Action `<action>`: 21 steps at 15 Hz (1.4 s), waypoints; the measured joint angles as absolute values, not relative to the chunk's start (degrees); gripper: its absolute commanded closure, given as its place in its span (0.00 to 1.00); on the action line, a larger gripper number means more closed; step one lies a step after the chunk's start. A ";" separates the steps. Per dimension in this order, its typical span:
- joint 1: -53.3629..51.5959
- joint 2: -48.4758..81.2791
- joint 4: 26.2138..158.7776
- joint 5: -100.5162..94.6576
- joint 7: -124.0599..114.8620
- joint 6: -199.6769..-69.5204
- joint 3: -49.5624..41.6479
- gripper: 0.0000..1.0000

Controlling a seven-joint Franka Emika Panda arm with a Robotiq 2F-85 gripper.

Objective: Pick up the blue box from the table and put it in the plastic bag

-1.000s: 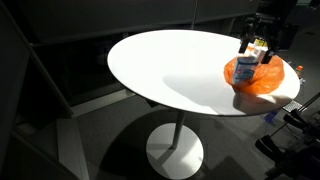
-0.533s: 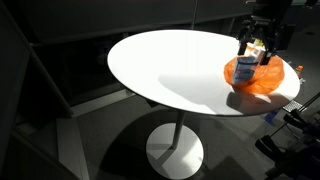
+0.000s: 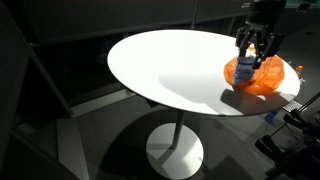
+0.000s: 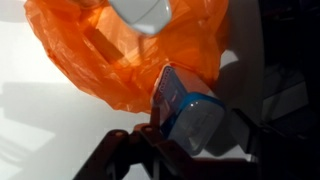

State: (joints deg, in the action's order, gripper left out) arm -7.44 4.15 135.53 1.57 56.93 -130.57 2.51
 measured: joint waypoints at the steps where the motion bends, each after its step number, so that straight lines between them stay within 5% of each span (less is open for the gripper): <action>1: -7.42 4.41 135.36 1.50 56.65 -130.57 2.60 0.66; 3: -7.30 4.81 134.97 1.50 56.54 -130.54 2.79 0.79; 21: -1.41 -0.12 125.91 9.61 71.43 -124.97 1.44 0.80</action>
State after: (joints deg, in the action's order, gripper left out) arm -1.41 -0.12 125.91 9.61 71.43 -124.97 1.44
